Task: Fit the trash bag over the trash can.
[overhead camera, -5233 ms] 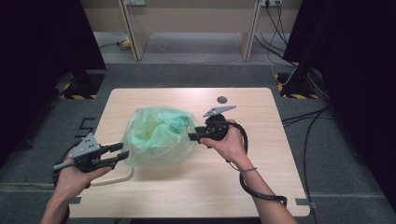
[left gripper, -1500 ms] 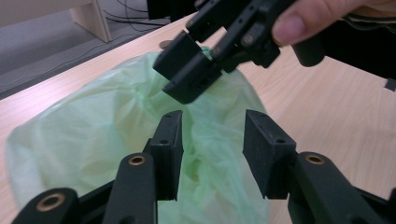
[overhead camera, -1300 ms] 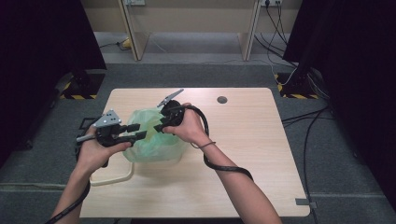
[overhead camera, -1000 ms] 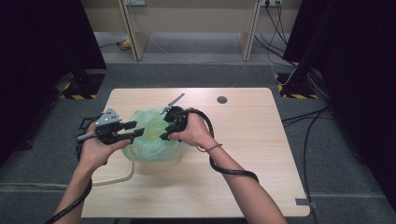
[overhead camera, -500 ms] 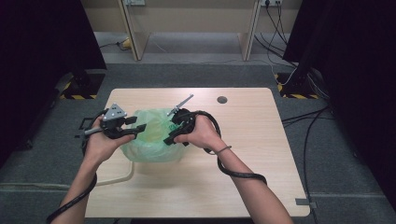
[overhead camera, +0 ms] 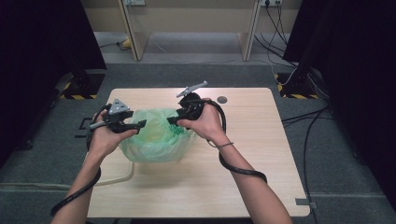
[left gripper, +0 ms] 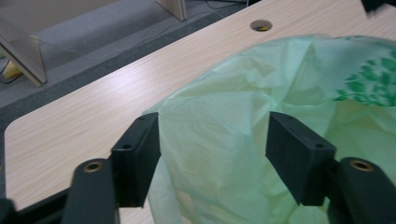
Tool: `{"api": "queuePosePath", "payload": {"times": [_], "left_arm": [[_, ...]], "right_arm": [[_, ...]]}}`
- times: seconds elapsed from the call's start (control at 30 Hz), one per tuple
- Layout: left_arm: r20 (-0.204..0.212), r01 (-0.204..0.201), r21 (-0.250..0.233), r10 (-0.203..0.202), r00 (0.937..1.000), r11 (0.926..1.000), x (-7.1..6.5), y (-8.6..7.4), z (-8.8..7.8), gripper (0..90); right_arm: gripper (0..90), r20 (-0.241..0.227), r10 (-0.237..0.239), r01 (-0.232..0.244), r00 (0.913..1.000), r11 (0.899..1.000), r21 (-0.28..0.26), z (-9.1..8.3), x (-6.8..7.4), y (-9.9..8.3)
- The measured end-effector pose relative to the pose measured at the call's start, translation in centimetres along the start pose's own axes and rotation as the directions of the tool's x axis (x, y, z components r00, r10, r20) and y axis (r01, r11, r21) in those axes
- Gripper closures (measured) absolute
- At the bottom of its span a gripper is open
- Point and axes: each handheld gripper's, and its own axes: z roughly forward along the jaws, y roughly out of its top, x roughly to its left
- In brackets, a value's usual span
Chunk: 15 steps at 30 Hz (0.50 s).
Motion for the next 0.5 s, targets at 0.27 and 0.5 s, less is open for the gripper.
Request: {"api": "queuePosePath", "payload": {"times": [0.27,0.5], "left_arm": [[-0.013,-0.022,0.066,0.023,0.9996,0.9976,0.3,0.2,1.8,26.2],[-0.06,0.009,0.105,-0.002,0.9982,0.9944,0.7,0.5,3.2,29.4]], "right_arm": [[31.3,0.039,-0.053,0.048,0.9978,0.992,0.116,2.6,-1.5,-0.4],[33.7,0.089,-0.053,0.039,0.9946,0.989,0.143,4.2,-2.4,-0.3]]}}
